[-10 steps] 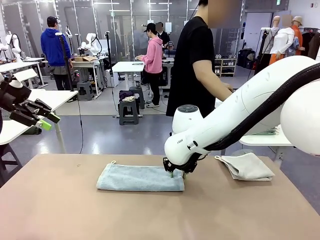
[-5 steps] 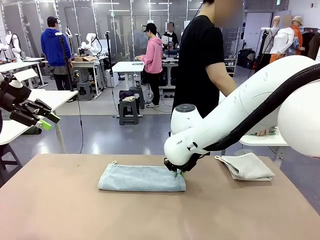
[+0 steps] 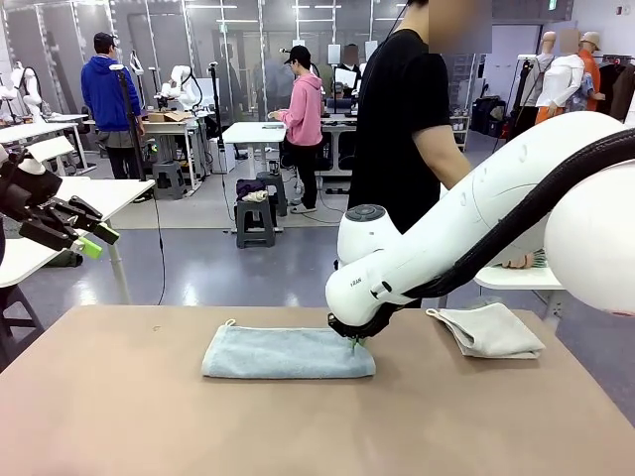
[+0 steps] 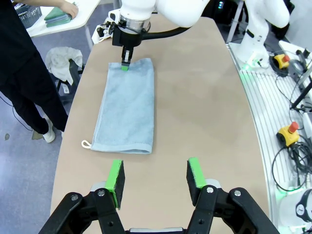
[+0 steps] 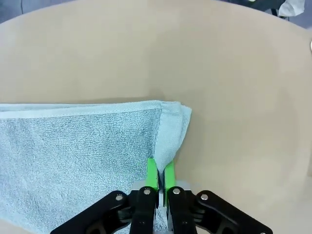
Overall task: Fold the towels and place them in the basket.
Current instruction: When a person lays out a Towel with hook on the table, fold it in half twice.
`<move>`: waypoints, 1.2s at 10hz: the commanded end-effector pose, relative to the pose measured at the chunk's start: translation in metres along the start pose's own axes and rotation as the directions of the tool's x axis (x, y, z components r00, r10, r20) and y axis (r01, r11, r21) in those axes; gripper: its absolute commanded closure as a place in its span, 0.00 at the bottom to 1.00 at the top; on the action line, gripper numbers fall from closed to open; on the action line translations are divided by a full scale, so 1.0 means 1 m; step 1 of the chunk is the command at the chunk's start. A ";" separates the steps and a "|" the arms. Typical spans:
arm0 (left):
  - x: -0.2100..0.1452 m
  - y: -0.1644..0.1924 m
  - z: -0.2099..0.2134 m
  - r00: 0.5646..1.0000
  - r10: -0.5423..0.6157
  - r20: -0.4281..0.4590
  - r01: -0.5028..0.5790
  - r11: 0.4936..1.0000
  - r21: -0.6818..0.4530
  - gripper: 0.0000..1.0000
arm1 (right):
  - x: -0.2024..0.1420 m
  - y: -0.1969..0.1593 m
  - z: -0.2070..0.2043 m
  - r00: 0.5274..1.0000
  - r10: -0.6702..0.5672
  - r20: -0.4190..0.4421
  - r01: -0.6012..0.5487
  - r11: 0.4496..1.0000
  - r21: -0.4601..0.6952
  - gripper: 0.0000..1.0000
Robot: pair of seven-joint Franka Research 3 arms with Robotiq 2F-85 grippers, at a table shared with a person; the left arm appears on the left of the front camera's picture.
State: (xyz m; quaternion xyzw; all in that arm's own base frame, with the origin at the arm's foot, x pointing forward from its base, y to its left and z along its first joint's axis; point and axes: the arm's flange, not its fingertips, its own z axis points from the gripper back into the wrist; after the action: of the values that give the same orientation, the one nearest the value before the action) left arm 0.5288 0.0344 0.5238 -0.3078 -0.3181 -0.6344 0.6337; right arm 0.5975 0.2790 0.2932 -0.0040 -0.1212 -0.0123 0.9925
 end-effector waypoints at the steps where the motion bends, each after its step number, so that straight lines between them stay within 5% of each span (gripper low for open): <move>1: 0.002 -0.002 0.001 1.000 0.012 -0.017 -0.012 1.000 0.008 0.34 | 0.019 -0.016 -0.003 0.999 0.039 0.008 -0.039 0.999 -0.003 1.00; 6: 0.002 -0.002 0.001 1.000 0.012 -0.017 -0.012 1.000 0.008 0.34 | 0.028 -0.024 0.036 0.998 0.069 0.005 -0.069 0.998 -0.001 1.00; 12: 0.002 -0.002 0.001 1.000 0.012 -0.017 -0.012 1.000 0.008 0.34 | -0.003 0.064 0.099 1.000 0.003 0.022 -0.001 0.996 -0.087 1.00</move>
State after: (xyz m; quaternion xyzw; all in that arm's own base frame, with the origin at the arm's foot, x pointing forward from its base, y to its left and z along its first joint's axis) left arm 0.5287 0.0342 0.5239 -0.3078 -0.3181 -0.6346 0.6335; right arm 0.5730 0.3272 0.3882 -0.0282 -0.1254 0.0078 0.9917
